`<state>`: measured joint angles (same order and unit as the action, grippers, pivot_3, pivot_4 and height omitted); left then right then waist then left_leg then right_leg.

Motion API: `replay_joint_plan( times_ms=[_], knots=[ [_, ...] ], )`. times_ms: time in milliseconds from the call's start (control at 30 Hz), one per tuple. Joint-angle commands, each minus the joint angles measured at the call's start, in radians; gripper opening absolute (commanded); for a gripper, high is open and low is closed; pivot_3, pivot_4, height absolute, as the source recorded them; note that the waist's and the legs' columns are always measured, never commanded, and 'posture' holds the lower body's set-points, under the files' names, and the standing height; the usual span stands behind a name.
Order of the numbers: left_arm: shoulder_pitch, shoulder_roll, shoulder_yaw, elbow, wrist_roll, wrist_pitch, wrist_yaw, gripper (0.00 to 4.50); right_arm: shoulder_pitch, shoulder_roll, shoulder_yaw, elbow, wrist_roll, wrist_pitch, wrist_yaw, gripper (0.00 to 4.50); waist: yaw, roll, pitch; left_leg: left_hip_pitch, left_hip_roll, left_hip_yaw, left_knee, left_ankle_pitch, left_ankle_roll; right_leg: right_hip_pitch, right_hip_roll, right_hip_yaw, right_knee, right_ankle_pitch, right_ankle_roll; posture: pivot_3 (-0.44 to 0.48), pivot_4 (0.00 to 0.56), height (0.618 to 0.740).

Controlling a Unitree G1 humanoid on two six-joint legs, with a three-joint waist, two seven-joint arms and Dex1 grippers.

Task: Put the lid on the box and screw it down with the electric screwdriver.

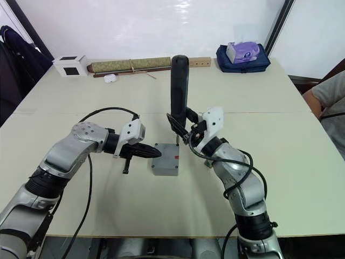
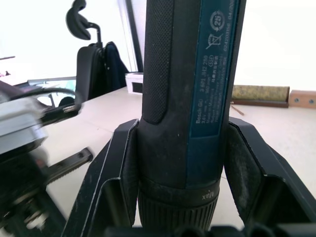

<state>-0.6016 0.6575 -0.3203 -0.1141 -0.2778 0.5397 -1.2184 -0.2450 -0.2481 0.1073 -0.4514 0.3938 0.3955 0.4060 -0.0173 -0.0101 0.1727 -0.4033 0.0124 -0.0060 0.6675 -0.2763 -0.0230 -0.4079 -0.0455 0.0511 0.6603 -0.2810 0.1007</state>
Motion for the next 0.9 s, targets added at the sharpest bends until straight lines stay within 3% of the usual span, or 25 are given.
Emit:
replay_joint_plan(
  times_ms=[33,167,900],
  knots=[
    [0.013,0.000,-0.027,0.003,0.027,-0.006,0.001,0.00,0.054,-0.015,0.046,0.046,-0.026,0.061,0.002,1.86,0.000,-0.002,-0.002,0.003,0.000,0.000,0.000,0.000,0.000,0.002,0.000,0.000,0.000,0.000,0.000,0.000,0.150,0.740],
    [0.019,-0.003,-0.035,0.000,0.034,-0.010,0.004,0.00,0.058,-0.030,0.053,0.083,-0.055,0.099,-0.015,1.86,-0.001,-0.004,-0.006,0.015,0.001,0.000,-0.004,0.000,0.000,0.015,0.001,0.000,-0.004,-0.001,-0.002,0.000,0.150,0.740],
    [0.035,-0.002,-0.039,0.006,0.046,-0.032,-0.002,0.00,0.094,-0.020,0.078,0.110,-0.084,0.080,-0.028,1.86,0.001,-0.010,-0.026,0.016,0.002,-0.001,-0.005,-0.001,0.001,0.017,0.001,-0.001,-0.007,-0.002,-0.003,0.000,0.150,0.740]
  ],
)
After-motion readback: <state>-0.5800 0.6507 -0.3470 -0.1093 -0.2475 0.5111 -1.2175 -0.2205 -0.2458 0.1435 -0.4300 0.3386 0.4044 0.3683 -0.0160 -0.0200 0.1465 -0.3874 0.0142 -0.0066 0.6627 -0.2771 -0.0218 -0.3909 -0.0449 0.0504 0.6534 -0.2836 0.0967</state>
